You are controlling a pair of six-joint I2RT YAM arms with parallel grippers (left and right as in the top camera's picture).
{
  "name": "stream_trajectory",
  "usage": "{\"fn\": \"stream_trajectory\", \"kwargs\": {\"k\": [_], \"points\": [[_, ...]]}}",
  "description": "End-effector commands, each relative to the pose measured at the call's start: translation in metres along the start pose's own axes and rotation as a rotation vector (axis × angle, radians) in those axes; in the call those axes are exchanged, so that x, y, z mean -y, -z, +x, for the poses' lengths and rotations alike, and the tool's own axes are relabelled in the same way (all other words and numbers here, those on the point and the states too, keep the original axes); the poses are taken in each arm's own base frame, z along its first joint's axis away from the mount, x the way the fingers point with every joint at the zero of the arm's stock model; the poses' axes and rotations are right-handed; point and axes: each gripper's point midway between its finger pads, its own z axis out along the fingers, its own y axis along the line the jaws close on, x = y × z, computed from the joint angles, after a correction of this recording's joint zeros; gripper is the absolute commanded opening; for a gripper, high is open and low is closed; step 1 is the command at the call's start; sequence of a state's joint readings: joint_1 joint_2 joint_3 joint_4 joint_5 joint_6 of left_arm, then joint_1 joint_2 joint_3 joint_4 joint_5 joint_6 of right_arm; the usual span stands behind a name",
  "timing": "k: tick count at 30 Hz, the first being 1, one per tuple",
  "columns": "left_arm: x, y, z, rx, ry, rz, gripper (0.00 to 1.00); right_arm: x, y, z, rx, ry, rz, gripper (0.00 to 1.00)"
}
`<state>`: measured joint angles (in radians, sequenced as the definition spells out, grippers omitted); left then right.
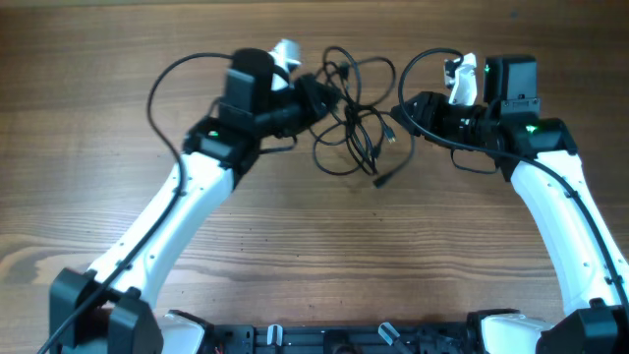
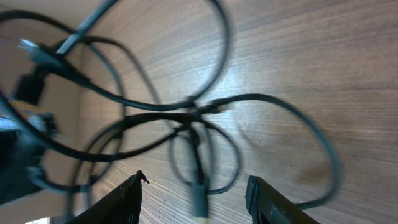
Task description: Untangle cables
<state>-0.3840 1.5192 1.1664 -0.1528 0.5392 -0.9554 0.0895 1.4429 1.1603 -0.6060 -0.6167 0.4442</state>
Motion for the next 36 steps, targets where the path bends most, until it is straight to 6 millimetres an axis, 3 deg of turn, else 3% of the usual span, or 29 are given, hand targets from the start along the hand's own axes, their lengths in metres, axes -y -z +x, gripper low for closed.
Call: {"fn": "stream_trajectory", "kwargs": {"k": [1,4,7,12,18,23,25,28,30,31,36], "points": [[0.005,0.013,-0.004,-0.056,0.227,0.04,0.04,-0.016,0.0,-0.006,0.008,0.059,-0.074,0.55],[-0.002,0.014,-0.005,-0.051,0.269,0.015,0.04,-0.038,0.003,-0.008,0.009,0.138,-0.191,0.55],[-0.003,0.014,-0.006,-0.046,0.431,0.009,0.04,-0.057,0.008,-0.005,-0.002,0.249,-0.303,0.56],[-0.003,0.014,-0.007,-0.041,0.672,0.002,0.04,-0.062,0.008,0.0,-0.009,0.326,-0.331,0.58],[-0.002,0.014,-0.006,-0.049,0.776,0.002,0.04,-0.077,-0.009,0.018,-0.034,0.463,-0.311,0.62],[0.004,0.015,-0.002,-0.086,0.768,0.023,0.04,-0.064,-0.035,0.026,-0.073,0.474,-0.23,0.61],[0.007,0.015,0.0,-0.106,0.764,0.031,0.04,-0.058,-0.048,0.032,-0.109,0.472,-0.226,0.54],[0.013,0.016,0.003,-0.134,0.753,0.051,0.04,-0.04,-0.066,0.032,-0.132,0.432,-0.175,0.34],[0.015,0.018,0.003,-0.15,0.751,0.06,0.04,-0.025,-0.073,0.027,-0.125,0.378,-0.109,0.15],[0.014,0.02,0.001,-0.154,0.72,0.066,0.04,-0.018,-0.073,0.022,-0.112,0.332,-0.07,0.04],[-0.008,0.046,-0.031,-0.093,0.265,0.104,0.04,0.019,-0.056,-0.006,-0.042,0.128,0.01,0.04]]}}
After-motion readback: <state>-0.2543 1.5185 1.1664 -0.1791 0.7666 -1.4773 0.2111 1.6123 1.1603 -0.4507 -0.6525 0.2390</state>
